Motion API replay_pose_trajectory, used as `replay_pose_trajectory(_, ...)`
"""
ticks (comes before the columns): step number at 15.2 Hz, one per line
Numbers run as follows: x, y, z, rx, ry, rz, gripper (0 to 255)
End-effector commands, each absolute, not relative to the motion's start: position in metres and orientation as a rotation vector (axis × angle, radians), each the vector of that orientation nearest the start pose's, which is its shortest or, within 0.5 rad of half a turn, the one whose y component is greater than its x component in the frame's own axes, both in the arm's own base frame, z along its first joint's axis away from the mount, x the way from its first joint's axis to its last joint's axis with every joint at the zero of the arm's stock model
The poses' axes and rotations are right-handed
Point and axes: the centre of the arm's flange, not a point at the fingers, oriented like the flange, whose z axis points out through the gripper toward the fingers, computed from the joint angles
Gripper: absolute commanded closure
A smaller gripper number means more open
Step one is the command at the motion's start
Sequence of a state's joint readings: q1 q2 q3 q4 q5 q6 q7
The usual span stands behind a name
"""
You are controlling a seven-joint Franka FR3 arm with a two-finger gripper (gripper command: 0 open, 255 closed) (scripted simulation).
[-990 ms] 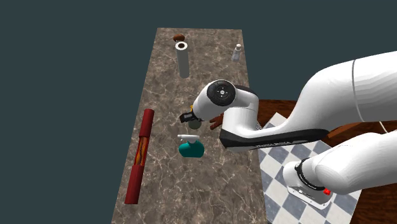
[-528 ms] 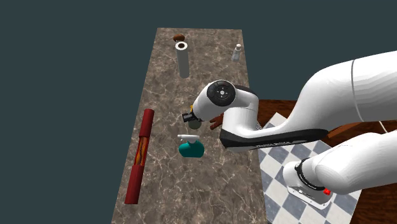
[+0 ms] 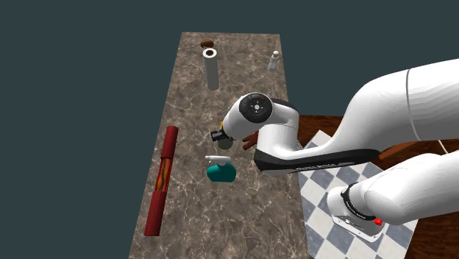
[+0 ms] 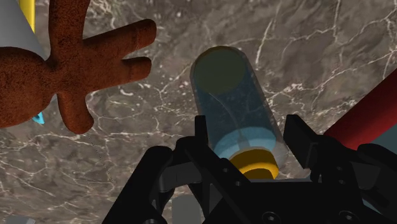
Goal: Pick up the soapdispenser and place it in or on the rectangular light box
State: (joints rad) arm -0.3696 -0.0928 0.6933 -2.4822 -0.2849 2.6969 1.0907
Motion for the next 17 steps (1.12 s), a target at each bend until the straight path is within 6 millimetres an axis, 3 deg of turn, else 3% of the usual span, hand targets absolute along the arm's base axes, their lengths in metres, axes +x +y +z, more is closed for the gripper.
replay_pose_trajectory(1,0.463,0.165,0.349,-2.976,0.792,-0.545,255)
replay_pose_trajectory(17,0.463,0.165,0.433,-2.976,0.792,-0.545,255)
